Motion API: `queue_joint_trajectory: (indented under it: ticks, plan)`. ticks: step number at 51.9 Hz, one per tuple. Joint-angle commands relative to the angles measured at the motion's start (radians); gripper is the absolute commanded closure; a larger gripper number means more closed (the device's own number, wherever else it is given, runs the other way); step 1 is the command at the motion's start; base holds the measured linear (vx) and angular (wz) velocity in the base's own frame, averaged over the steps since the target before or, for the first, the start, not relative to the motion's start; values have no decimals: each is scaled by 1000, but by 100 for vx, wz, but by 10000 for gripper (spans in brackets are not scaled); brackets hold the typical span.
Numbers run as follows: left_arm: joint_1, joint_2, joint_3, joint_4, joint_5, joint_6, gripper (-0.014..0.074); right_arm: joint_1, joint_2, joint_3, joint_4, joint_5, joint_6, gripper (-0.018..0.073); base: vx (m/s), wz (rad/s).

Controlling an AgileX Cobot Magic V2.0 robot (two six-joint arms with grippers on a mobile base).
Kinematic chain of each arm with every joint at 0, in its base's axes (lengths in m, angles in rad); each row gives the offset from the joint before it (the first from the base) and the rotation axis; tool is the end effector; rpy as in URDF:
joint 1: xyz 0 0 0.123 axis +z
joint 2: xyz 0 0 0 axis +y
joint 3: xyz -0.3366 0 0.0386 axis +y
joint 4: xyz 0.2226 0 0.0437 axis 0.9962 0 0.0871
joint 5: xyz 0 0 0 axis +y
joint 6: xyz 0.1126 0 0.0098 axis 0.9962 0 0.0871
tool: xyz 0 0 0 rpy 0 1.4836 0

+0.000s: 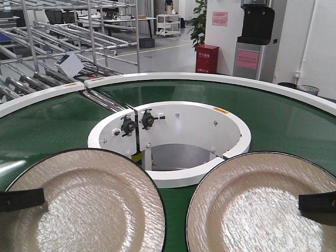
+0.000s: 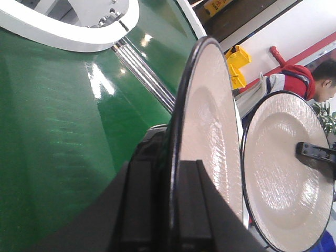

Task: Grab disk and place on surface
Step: 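Hold both plates raised while the base drives to the steel table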

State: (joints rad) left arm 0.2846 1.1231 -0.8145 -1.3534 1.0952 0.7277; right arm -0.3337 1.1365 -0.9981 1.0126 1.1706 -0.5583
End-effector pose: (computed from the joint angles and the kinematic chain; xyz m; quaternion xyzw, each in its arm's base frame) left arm 0.1812 -0.0492 0.3847 -0.0387 0.8014 -0.4669 0.3718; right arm 0.1810 0.0307 0.3998 0.0113 0.8680 0.3609 0.3409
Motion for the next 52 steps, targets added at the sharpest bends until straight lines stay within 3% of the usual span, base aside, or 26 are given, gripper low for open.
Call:
queue_joint_trajectory:
  ticks: [1, 52]
  plan:
    - [-4, -24, -30, -146, 27, -18, 601, 0, -23, -28, 116, -19, 3, 568, 0, 0]
    - [-4, -24, -30, -146, 29, -18, 601, 0, -23, -28, 117, -19, 3, 568, -2, -3]
